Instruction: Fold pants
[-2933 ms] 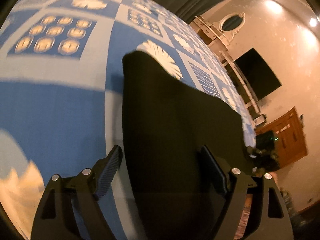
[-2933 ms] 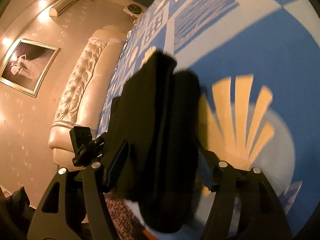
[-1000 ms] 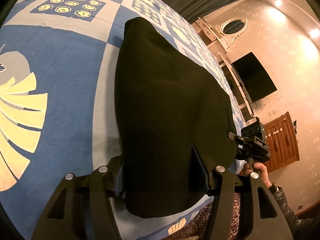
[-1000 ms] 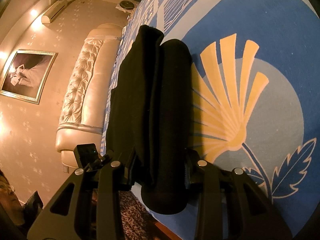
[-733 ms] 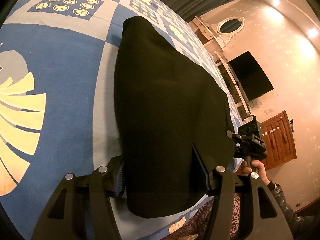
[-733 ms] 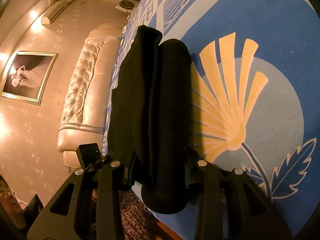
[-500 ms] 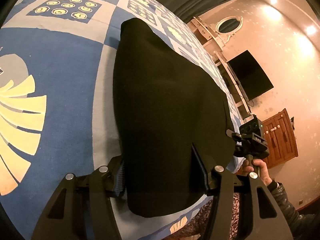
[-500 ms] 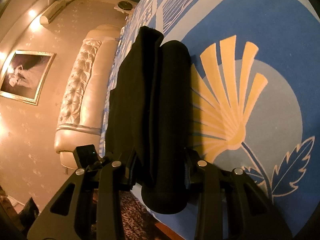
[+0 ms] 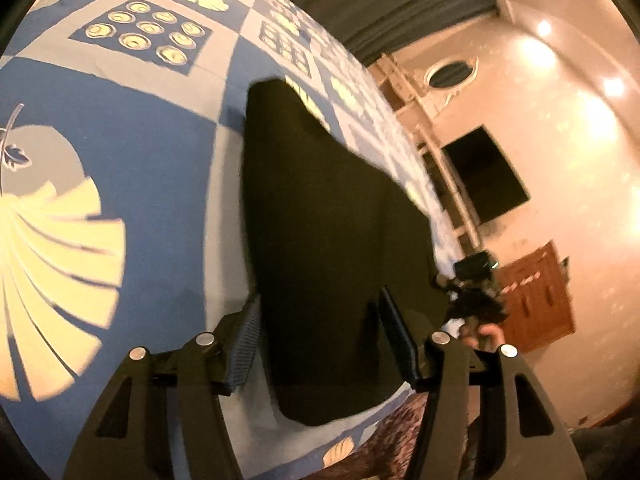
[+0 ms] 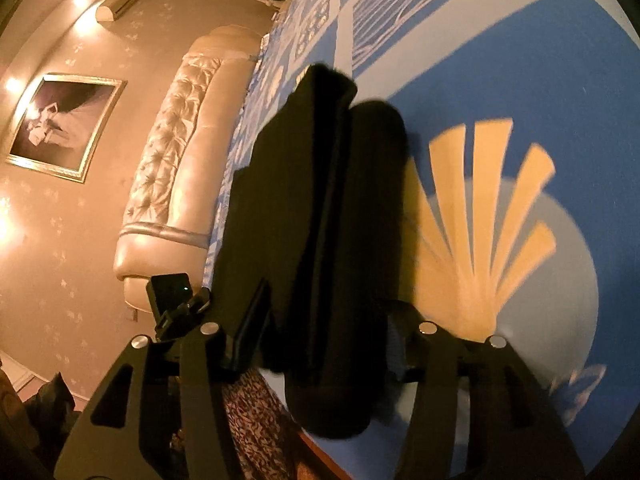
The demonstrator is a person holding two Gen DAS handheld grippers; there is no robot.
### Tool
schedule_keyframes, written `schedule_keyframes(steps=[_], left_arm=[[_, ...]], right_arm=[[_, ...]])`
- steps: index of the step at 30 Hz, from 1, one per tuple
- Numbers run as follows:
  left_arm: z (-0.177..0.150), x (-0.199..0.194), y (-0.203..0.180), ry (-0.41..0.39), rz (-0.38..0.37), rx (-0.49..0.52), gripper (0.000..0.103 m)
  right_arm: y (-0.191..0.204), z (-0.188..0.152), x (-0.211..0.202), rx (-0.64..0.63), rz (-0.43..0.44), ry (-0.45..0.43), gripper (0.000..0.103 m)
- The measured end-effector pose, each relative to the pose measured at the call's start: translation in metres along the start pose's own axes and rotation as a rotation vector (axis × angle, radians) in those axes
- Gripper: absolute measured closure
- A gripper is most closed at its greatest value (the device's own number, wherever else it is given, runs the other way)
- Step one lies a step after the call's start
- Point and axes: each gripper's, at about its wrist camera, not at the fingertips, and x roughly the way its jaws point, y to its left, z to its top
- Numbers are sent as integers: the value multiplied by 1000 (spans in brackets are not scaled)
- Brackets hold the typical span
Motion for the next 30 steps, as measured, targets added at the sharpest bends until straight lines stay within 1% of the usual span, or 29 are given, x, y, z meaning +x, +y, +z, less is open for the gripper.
schedule_keyframes(steps=[1, 2, 4, 6, 8, 11, 13, 16, 17, 18, 19, 20, 21, 22, 23, 24, 25, 27, 30], left_arm=[[4, -3, 5, 0, -46, -25, 39], [4, -5, 6, 2, -60, -28, 32], [8, -8, 3, -7, -79, 2, 31], [10, -13, -1, -4, -120, 31, 31], [13, -19, -3, -12, -104, 77, 25], [21, -13, 0, 7, -51, 102, 25], [32, -1, 5, 20, -48, 92, 25], [50, 18, 9, 32, -25, 109, 25], [57, 24, 11, 32, -21, 100, 25], [63, 27, 15, 28, -19, 86, 25], [67, 30, 18, 30, -30, 72, 25], [69, 31, 20, 34, -43, 61, 25], [71, 31, 22, 36, -50, 55, 25], [74, 35, 25, 44, -57, 50, 25], [75, 39, 27, 55, -56, 48, 25], [78, 42, 28, 58, -51, 49, 25], [80, 46, 29, 67, -48, 52, 25], [82, 51, 27, 74, -49, 65, 25], [86, 56, 25, 75, -56, 69, 24]], right_arm=[[-2, 3, 1, 3, 6, 0, 51], [-3, 5, 2, 4, 11, 1, 51], [-3, 9, 3, -9, 15, -2, 51], [-3, 11, 1, -10, 16, -1, 51], [-4, 10, -2, -20, 7, -2, 51], [-10, 14, -7, 1, 11, -24, 51], [-9, 17, -6, -2, -1, -28, 50], [-7, 20, -5, -5, -22, -14, 49], [-4, 20, -5, -14, -40, -5, 49], [-1, 19, -9, -30, -61, -3, 41], [2, 19, -18, -52, -85, -20, 33], [2, 20, -30, -55, -90, -61, 21], [-1, 22, -40, -45, -85, -97, 14], [-7, 25, -54, -15, -55, -157, 11], [-12, 28, -57, 6, -31, -170, 11], [-17, 31, -57, 28, -12, -164, 11], [-20, 33, -53, 35, -19, -154, 11], [-15, 39, -40, 5, -44, -123, 11], [-6, 50, -20, -29, -48, -79, 11]])
